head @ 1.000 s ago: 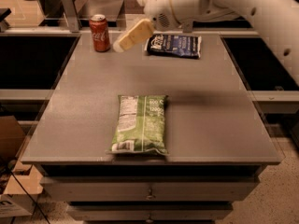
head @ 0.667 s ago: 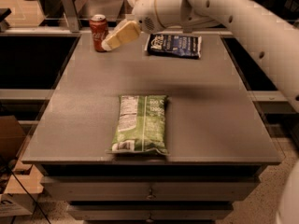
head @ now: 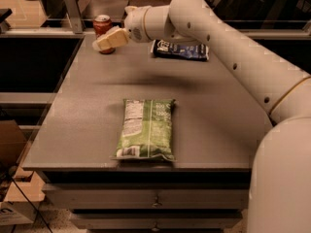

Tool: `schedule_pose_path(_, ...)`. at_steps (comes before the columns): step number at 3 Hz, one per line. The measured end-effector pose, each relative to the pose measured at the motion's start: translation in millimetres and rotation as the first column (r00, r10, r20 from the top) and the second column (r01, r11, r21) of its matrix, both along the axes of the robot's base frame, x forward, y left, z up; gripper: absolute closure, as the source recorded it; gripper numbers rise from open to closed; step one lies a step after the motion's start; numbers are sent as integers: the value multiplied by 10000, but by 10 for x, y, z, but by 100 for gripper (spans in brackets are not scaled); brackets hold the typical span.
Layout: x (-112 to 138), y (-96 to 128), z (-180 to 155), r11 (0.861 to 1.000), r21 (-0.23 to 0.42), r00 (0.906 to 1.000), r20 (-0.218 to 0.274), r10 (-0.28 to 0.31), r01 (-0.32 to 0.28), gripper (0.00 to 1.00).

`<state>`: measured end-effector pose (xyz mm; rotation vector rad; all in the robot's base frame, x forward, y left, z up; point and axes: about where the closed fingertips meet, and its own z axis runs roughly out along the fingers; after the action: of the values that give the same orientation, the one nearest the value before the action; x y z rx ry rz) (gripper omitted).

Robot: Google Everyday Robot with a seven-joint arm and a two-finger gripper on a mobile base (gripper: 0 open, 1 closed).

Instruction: Knock coke can over

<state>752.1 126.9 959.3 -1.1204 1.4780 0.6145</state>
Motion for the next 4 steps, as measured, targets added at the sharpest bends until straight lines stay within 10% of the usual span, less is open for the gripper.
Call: schedule_pose_path(4, 770, 456, -725, 9835, 1414, 9830, -1601, -895, 1125, 0)
